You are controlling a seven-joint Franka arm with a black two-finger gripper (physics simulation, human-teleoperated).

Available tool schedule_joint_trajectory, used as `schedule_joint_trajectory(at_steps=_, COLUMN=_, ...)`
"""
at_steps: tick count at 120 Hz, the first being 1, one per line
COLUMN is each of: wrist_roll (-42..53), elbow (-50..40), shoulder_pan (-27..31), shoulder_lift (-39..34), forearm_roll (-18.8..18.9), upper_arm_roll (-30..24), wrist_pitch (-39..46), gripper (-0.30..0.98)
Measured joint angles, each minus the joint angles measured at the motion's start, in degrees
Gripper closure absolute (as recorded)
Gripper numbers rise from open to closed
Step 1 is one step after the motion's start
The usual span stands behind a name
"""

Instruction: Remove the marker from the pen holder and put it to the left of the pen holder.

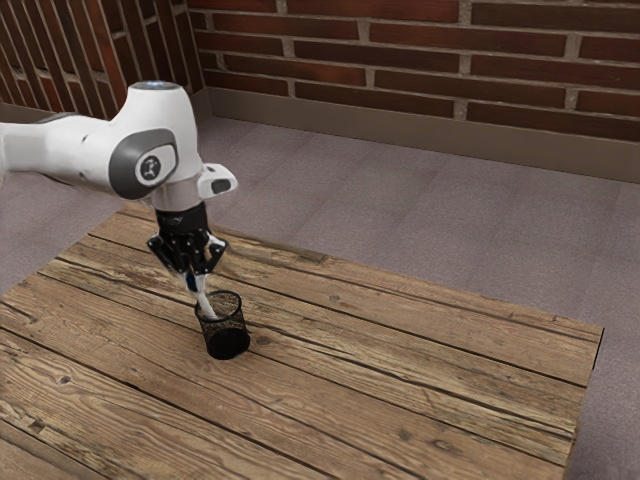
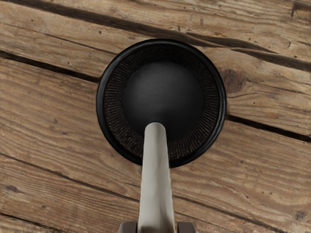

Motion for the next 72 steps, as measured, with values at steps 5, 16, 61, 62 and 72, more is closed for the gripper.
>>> schedule_joint_trajectory(at_steps=5, wrist_roll=-0.08, elbow=-0.11, shoulder_pan=-0.03, shoulder_lift=-1.8, forearm_roll=-0.04, upper_arm_roll=0.02, wrist_pitch=-0.75, gripper=0.7)
schedule_joint_trajectory(at_steps=16, wrist_roll=-0.28, elbow=-0.23, shoulder_pan=0.27, shoulder_lift=-6.1, forearm_roll=-0.2, upper_arm_roll=-1.02, wrist_pitch=-2.83, gripper=0.71)
schedule_joint_trajectory(at_steps=61, wrist_roll=-0.9, elbow=0.16, shoulder_pan=-0.19, shoulder_lift=-12.62, forearm_roll=1.61, upper_arm_roll=0.36, wrist_pitch=-5.35, gripper=0.71)
schedule_joint_trajectory(at_steps=62, wrist_roll=-0.91, elbow=0.15, shoulder_pan=-0.18, shoulder_lift=-12.43, forearm_roll=1.73, upper_arm_roll=0.53, wrist_pitch=-5.22, gripper=0.71)
schedule_joint_trajectory(at_steps=72, wrist_roll=-1.01, elbow=0.09, shoulder_pan=-0.15, shoulder_lift=-10.14, forearm_roll=3.05, upper_arm_roll=2.56, wrist_pitch=-3.21, gripper=0.72)
